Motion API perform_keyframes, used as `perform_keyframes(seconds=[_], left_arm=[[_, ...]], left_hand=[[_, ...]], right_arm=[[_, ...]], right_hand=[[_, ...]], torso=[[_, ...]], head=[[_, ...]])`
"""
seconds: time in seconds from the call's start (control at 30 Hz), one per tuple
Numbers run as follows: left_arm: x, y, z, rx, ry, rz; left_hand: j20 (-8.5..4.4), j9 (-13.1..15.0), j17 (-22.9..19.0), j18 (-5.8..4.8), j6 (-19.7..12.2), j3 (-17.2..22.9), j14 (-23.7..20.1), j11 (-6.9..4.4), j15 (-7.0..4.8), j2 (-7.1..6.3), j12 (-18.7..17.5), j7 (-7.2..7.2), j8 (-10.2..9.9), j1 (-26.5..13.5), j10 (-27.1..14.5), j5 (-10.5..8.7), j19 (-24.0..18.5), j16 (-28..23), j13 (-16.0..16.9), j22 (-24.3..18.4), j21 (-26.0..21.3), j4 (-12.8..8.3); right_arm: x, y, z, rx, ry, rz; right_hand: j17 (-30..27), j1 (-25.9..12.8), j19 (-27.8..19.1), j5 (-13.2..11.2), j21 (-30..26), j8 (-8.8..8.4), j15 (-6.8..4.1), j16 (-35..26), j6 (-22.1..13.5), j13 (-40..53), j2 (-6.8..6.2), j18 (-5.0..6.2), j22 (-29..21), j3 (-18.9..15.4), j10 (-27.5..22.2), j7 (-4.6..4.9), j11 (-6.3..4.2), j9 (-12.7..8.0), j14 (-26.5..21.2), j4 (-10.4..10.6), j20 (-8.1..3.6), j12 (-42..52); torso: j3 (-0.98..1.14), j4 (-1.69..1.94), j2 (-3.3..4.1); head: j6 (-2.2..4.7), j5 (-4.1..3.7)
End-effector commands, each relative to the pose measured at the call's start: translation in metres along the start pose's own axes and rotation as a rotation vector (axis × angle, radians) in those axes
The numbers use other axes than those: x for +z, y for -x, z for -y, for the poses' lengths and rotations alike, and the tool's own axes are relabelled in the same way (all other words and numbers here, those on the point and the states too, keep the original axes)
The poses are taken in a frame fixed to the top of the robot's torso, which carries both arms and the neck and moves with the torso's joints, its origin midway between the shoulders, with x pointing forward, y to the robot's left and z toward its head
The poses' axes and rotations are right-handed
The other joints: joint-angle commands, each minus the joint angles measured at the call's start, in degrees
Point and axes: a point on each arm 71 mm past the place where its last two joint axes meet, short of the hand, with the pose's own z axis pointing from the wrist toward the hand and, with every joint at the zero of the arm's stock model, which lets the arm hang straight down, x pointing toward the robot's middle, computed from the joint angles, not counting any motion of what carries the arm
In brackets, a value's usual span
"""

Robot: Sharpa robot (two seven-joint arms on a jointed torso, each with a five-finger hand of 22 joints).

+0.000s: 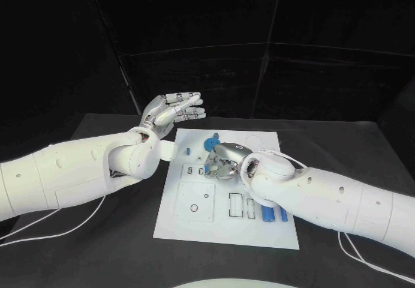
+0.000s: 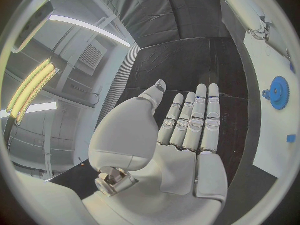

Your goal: Assemble the parts on the task board

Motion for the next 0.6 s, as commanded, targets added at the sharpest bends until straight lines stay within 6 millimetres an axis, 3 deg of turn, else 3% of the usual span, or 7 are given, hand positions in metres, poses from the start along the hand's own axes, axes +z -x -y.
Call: perform_keyframes(seconds=[0.03, 0.4, 0.6], left_arm=[[0.0006, -0.0011, 0.0012, -0.008, -0.007, -0.012], [0.0007, -0.0007, 0.0011, -0.007, -0.006, -0.012], [0.0008, -0.0003, 0.0010, -0.007, -0.004, -0.011]], left_hand=[[0.00, -0.02, -0.08, 0.79, 0.52, 0.07, 0.41, 0.02, 0.18, 0.12, -0.30, 1.24, -0.24, 0.24, 0.36, 0.22, 0.58, -0.19, 0.02, -0.09, -0.06, -0.29], [0.00, -0.04, -0.09, 0.79, 0.51, 0.05, 0.43, 0.04, 0.18, 0.15, -0.33, 1.27, -0.27, 0.21, 0.35, 0.22, 0.60, -0.22, 0.01, -0.12, -0.07, -0.31], [0.00, -0.04, -0.09, 0.79, 0.51, 0.05, 0.43, 0.04, 0.18, 0.15, -0.33, 1.27, -0.27, 0.21, 0.35, 0.22, 0.60, -0.22, 0.01, -0.12, -0.07, -0.31]], right_arm=[[-0.0011, -0.0063, 0.0041, -0.016, -0.028, -0.039], [-0.0005, -0.0049, 0.0028, -0.009, -0.027, -0.013], [-0.0004, -0.0043, 0.0020, -0.006, -0.025, -0.002]], right_hand=[[11.59, -0.44, -0.25, -0.20, -0.39, -0.41, 0.24, -0.11, -0.49, 1.18, -0.65, -0.64, -0.15, -0.21, -0.43, 0.20, 0.11, -0.13, 5.27, 0.13, 0.11, -0.48], [11.71, -0.87, -0.47, -0.19, -0.64, -3.41, 1.39, -0.07, -6.52, -0.84, -2.05, -0.62, -0.54, -1.10, -2.33, 1.74, 1.49, -0.45, 5.29, 0.23, 1.08, -2.32], [11.67, -1.18, -0.58, -0.24, -0.71, -3.54, 1.64, -0.09, -7.46, -1.37, -2.46, -0.57, -0.70, -1.73, -2.84, 1.98, 1.75, -0.36, 5.27, 0.48, 1.35, -2.74]], torso=[[-0.01, 0.03, 0.02], [0.02, 0.04, 0.00], [0.05, 0.01, -0.01]], head=[[-0.09, -0.04], [-0.14, -0.03], [-0.14, -0.13]])
